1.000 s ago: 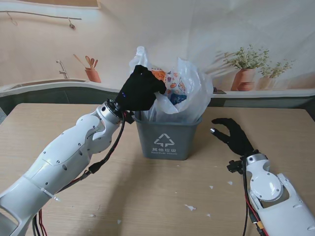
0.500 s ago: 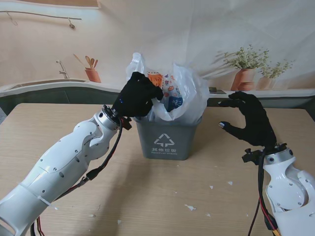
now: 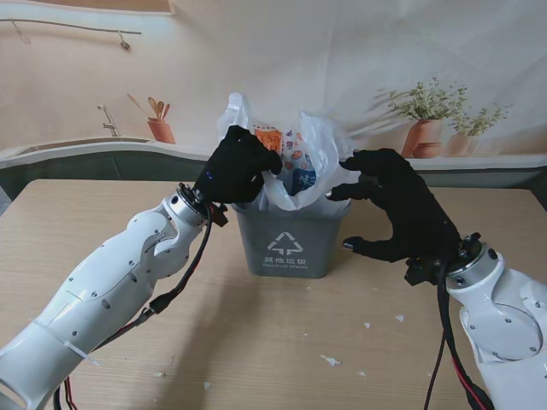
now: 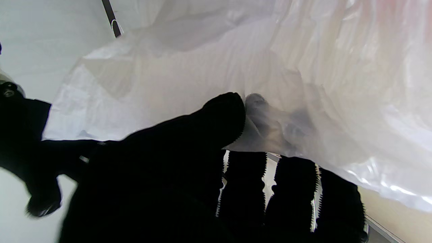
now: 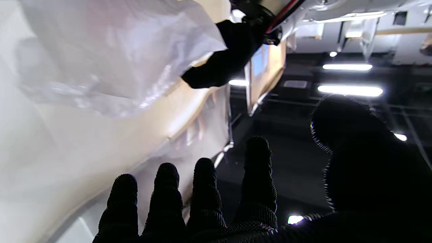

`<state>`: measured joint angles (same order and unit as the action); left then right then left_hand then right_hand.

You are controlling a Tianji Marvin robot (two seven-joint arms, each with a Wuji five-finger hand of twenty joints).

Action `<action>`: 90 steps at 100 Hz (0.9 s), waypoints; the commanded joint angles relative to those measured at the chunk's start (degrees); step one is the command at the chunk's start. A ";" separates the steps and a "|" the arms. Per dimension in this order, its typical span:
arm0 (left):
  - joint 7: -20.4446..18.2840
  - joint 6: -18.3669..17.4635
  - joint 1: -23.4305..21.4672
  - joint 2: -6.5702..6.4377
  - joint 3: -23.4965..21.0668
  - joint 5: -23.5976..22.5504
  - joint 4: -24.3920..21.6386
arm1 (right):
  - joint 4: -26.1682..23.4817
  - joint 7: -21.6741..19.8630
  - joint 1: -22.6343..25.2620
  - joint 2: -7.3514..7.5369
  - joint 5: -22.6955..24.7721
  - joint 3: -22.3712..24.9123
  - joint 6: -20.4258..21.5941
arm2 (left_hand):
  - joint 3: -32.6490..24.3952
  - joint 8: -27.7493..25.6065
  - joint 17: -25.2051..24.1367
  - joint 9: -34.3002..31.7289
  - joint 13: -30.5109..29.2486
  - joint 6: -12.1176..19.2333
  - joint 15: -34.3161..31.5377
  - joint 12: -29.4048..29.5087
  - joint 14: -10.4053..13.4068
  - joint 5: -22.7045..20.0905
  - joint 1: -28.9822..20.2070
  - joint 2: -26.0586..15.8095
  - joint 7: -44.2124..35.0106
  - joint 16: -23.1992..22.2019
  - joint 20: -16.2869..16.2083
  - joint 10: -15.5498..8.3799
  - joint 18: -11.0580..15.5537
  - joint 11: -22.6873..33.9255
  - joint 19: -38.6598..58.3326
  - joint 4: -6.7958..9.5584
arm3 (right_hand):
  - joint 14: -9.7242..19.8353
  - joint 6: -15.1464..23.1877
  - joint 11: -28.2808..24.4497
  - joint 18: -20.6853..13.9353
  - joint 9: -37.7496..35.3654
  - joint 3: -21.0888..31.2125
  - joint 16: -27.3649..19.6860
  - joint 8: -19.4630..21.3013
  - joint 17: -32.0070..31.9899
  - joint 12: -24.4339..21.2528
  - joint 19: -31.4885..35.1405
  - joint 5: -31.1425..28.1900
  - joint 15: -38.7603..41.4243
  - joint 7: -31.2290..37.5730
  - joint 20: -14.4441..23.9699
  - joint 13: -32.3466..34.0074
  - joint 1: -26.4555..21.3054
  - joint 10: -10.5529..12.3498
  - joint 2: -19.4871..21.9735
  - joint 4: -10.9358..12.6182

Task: Fit the garbage bag over the bin

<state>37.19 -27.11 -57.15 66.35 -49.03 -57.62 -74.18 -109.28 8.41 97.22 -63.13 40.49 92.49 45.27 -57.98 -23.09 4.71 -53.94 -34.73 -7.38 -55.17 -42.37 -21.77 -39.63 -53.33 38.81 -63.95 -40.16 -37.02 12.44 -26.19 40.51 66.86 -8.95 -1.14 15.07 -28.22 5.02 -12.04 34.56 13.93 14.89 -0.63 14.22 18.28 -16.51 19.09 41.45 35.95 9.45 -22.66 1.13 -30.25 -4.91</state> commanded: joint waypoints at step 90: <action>-0.84 -0.76 -1.26 -0.13 -1.14 -0.26 -1.29 | 2.77 -3.33 -13.55 1.94 15.08 -11.45 -1.04 | 0.66 0.30 -0.02 -0.30 0.63 0.97 2.81 -1.73 2.01 0.30 -0.95 -1.08 0.57 -0.83 0.35 -2.06 4.79 -2.12 1.15 0.05 | 4.40 -4.63 -16.15 1.28 -7.57 2.44 2.24 0.97 1.93 6.96 -1.57 -1.40 4.14 3.58 -3.77 2.28 -0.84 9.65 -4.69 1.19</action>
<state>37.10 -27.77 -58.29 66.14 -49.94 -57.90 -75.03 -107.00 4.91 84.05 -61.27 54.82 81.44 43.83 -57.46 -23.09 4.78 -53.94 -34.73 -7.07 -53.06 -43.16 -20.55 -39.63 -53.33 38.34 -63.91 -40.18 -36.96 11.58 -22.63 39.28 66.86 -8.95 1.76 8.79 -45.73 5.02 -18.88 35.71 15.73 16.29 1.59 21.14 18.26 -17.50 23.32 45.35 32.81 11.00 -22.05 8.69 -32.80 -4.91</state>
